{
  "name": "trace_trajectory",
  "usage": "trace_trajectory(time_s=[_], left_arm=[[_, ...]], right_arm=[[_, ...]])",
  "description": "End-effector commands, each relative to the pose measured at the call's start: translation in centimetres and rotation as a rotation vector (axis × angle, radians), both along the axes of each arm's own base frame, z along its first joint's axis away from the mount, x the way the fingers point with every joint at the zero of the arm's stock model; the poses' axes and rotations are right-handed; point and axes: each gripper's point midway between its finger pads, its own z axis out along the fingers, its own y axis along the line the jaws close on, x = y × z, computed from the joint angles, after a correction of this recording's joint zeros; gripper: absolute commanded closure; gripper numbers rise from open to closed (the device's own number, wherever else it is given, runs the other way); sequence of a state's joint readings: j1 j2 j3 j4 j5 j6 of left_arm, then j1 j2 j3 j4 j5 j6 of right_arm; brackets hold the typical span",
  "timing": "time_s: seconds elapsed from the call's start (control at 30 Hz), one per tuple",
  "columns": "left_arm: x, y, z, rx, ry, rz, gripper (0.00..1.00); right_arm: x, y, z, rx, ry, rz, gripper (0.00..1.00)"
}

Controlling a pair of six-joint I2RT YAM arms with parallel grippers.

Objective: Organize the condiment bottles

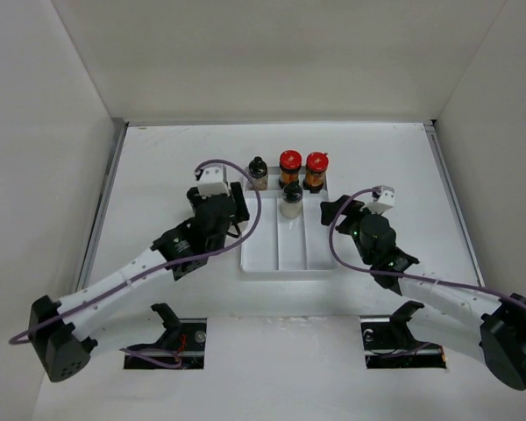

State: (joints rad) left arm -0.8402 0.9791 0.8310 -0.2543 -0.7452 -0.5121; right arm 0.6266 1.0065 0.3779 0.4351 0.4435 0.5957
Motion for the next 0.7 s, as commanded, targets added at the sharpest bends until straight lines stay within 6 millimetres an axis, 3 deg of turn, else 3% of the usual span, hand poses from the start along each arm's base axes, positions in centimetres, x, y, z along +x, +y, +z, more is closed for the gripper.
trace_trajectory(time_s=[0.0,0.23,0.43,0.67], left_arm=[[1.1,-4.0,2.7,-0.090,-0.074,-0.067,0.50],[2.3,-13.8,2.7,-0.141,-0.097,-0.266,0.50],[2.6,-18.0,0.4,-0.112,-0.077,-0.332,0.50],[2.4,-19.8,-3.3,-0.050,-0.028,-0.353,0.50]], right_arm=[[0.5,-0.5,2.5,0.058,-0.073,-0.031,0.00],[0.7,-1.6,2.3,0.065,-0.068,-0.074,0.00],[0.8,-2.5,2.0,0.076,-0.058,-0.103,0.00],[0.7,-2.7,2.2,0.090,-0.066,-0.104,0.00]])
